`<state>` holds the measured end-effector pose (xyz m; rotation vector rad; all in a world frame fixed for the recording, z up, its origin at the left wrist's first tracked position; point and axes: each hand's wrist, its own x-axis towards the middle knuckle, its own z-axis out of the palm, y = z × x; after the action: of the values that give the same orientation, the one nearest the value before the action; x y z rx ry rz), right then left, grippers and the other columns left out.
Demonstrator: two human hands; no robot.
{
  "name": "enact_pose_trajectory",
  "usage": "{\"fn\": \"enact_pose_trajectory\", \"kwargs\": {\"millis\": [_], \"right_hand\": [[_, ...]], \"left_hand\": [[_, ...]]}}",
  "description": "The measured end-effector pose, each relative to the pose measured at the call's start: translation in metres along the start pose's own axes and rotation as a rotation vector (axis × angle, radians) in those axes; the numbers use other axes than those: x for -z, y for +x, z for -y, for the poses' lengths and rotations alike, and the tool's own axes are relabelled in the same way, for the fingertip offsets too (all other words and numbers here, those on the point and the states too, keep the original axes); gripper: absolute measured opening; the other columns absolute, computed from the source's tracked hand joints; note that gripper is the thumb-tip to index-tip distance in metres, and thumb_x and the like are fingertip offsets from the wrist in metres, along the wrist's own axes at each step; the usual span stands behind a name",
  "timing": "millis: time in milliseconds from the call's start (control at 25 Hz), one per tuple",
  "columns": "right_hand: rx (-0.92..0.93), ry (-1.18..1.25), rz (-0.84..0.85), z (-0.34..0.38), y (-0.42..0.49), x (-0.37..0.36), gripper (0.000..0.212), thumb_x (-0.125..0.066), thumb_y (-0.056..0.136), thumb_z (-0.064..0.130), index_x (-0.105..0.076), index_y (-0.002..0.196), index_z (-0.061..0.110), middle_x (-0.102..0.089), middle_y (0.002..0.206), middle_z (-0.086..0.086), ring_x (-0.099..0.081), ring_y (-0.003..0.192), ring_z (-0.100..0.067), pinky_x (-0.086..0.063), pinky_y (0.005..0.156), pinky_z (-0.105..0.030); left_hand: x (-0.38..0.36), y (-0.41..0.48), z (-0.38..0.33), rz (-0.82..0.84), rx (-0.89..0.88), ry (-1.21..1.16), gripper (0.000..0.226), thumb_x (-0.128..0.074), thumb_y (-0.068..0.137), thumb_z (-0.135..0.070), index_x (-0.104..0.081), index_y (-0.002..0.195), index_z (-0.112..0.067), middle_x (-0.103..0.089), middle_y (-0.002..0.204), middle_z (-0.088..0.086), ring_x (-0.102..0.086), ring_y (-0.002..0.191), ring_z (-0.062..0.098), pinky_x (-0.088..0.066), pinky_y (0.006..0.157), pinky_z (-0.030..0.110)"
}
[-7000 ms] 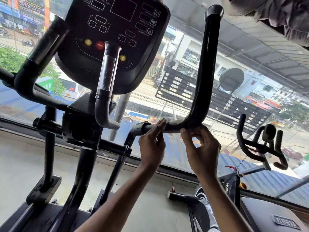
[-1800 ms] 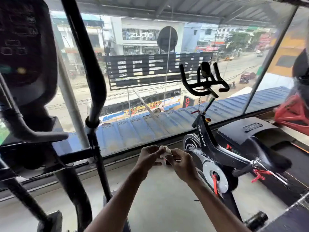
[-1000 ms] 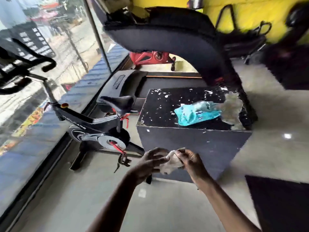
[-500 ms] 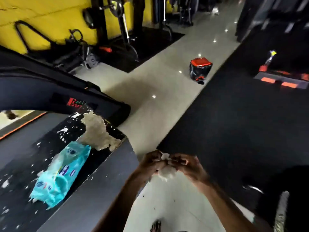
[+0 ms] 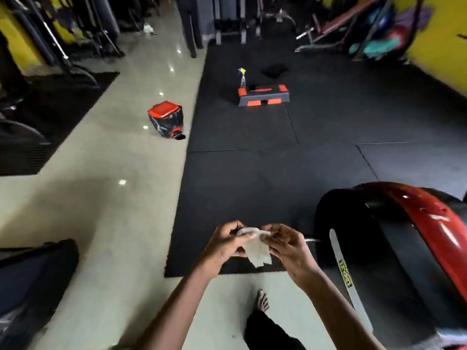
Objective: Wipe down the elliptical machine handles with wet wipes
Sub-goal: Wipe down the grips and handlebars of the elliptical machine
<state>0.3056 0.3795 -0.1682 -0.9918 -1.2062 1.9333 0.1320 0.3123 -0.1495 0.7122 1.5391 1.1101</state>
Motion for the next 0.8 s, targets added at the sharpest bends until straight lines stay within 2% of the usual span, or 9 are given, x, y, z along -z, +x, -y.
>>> {"fn": "enact_pose_trajectory", "kwargs": {"millis": [40,160,280,360,480,560,680,760,800], "right_hand": [[0.022,0.028,-0.031,0.007,0.017,0.010,0.016,-0.076,0.087,0.000,-0.070,0.102,-0.001,-0.071,0.088,-0.015,-0.066,0.078,-0.024,-0.055,0.066,-0.027],[0.098,0.080,-0.126,0.030,0.075,0.035,0.021,-0.080,0.083,0.007,-0.070,0.098,-0.003,-0.065,0.087,-0.018,-0.061,0.076,-0.024,-0.052,0.067,-0.026],[0.135,0.065,-0.174,0.058,0.129,0.053,0.015,-0.078,0.083,0.005,-0.071,0.095,-0.001,-0.069,0.084,-0.013,-0.064,0.073,-0.018,-0.054,0.066,-0.022],[0.146,0.018,-0.215,0.081,0.171,0.066,0.007,-0.076,0.088,0.001,-0.070,0.092,0.000,-0.069,0.077,-0.006,-0.062,0.066,-0.010,-0.051,0.060,-0.018],[0.170,-0.002,-0.280,0.113,0.233,0.084,0.010,-0.074,0.090,-0.002,-0.072,0.090,0.007,-0.066,0.072,0.001,-0.057,0.061,-0.005,-0.047,0.056,-0.015],[0.175,0.014,-0.294,0.128,0.272,0.093,0.013,-0.076,0.087,-0.005,-0.071,0.096,0.004,-0.062,0.071,0.004,-0.056,0.062,-0.006,-0.048,0.057,-0.017],[0.195,-0.006,-0.293,0.145,0.330,0.102,0.024,-0.079,0.083,-0.006,-0.066,0.102,-0.008,-0.058,0.074,0.001,-0.057,0.070,-0.011,-0.051,0.065,-0.022],[0.224,-0.001,-0.314,0.162,0.374,0.103,0.023,-0.082,0.081,-0.004,-0.067,0.098,-0.005,-0.062,0.078,-0.004,-0.060,0.075,-0.016,-0.054,0.069,-0.026],[0.226,-0.004,-0.334,0.172,0.396,0.101,0.023,-0.083,0.080,-0.002,-0.067,0.097,-0.001,-0.064,0.079,-0.006,-0.062,0.076,-0.017,-0.054,0.069,-0.026]], "left_hand": [[-0.003,0.024,-0.008,0.032,-0.013,0.019,0.020,-0.083,0.085,-0.024,-0.064,0.083,-0.017,-0.066,0.081,0.003,-0.066,0.079,0.014,-0.062,0.074,0.042],[-0.013,0.098,-0.035,0.129,-0.038,0.068,0.037,-0.088,0.063,-0.047,-0.063,0.074,-0.022,-0.061,0.076,0.004,-0.057,0.074,0.019,-0.048,0.066,0.033],[-0.020,0.160,-0.064,0.210,-0.013,0.028,0.038,-0.090,0.062,-0.042,-0.061,0.081,-0.026,-0.063,0.086,0.001,-0.061,0.084,0.018,-0.052,0.076,0.042],[-0.025,0.204,-0.092,0.248,0.009,-0.023,0.037,-0.090,0.064,-0.035,-0.066,0.091,-0.026,-0.067,0.094,-0.001,-0.066,0.091,0.016,-0.055,0.079,0.042],[-0.028,0.270,-0.131,0.225,0.021,-0.072,0.028,-0.088,0.074,-0.017,-0.071,0.095,-0.020,-0.070,0.092,-0.001,-0.067,0.087,0.016,-0.056,0.067,0.030],[-0.030,0.316,-0.152,0.227,0.014,-0.041,0.021,-0.085,0.079,-0.009,-0.069,0.090,-0.017,-0.069,0.085,-0.002,-0.066,0.082,0.016,-0.055,0.062,0.027],[-0.026,0.384,-0.186,0.294,-0.018,0.062,0.029,-0.091,0.072,-0.021,-0.066,0.087,-0.019,-0.067,0.084,-0.002,-0.063,0.082,0.014,-0.052,0.066,0.031],[-0.023,0.436,-0.212,0.435,-0.055,0.147,0.036,-0.090,0.071,-0.030,-0.069,0.097,-0.016,-0.067,0.089,-0.003,-0.063,0.084,0.012,-0.053,0.071,0.034],[-0.023,0.461,-0.227,0.503,-0.085,0.194,0.038,-0.089,0.076,-0.026,-0.071,0.105,-0.011,-0.068,0.092,-0.002,-0.064,0.085,0.012,-0.053,0.073,0.034]]}}
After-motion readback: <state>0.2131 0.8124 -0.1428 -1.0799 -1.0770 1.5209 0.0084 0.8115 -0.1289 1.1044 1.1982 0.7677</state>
